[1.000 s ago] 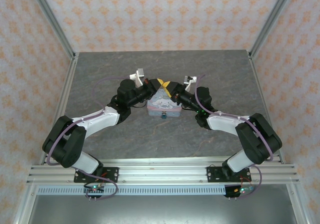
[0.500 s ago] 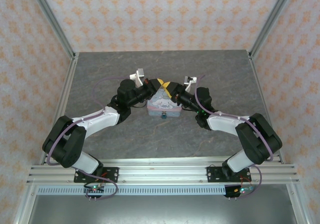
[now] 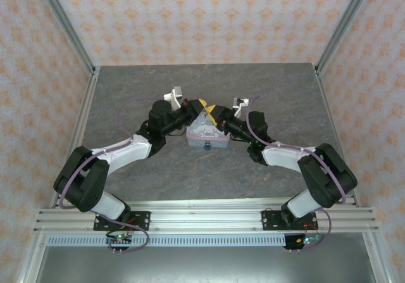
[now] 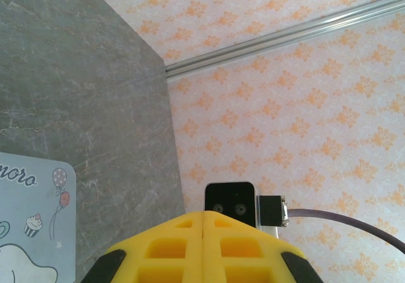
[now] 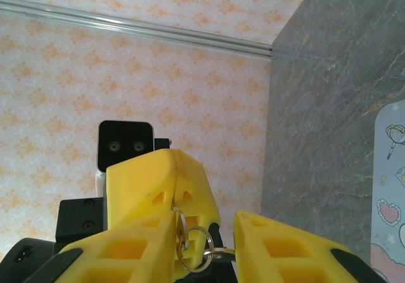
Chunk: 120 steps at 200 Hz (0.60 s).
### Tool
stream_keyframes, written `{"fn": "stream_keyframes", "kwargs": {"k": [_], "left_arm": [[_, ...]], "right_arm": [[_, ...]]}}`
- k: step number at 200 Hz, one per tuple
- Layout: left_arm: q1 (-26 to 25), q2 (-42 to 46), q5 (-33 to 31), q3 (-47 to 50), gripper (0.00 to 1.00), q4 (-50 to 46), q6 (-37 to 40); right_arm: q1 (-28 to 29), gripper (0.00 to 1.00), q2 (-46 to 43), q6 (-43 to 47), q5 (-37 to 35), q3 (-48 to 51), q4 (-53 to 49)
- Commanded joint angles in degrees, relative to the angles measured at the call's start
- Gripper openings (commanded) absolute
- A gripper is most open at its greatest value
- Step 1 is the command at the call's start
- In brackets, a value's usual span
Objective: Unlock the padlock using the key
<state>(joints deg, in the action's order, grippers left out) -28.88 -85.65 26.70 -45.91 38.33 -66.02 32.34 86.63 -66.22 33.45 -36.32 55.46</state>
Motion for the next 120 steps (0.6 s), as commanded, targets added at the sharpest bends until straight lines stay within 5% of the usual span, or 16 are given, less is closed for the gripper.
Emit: {"fn": "stream_keyframes", "kwargs": {"k": [1, 120], "left_arm": [[-0.8, 1.1, -0.7, -0.5, 0.0, 0.3, 0.4], [-1.1, 1.2, -0.8, -0.1, 0.0, 0.4, 0.4]], "right_arm": [[0.4, 0.28, -1.1, 0.7, 0.2, -1.2, 1.9], [0.3, 0.16, -0.8, 0.7, -0.9, -2.8, 0.9]]}}
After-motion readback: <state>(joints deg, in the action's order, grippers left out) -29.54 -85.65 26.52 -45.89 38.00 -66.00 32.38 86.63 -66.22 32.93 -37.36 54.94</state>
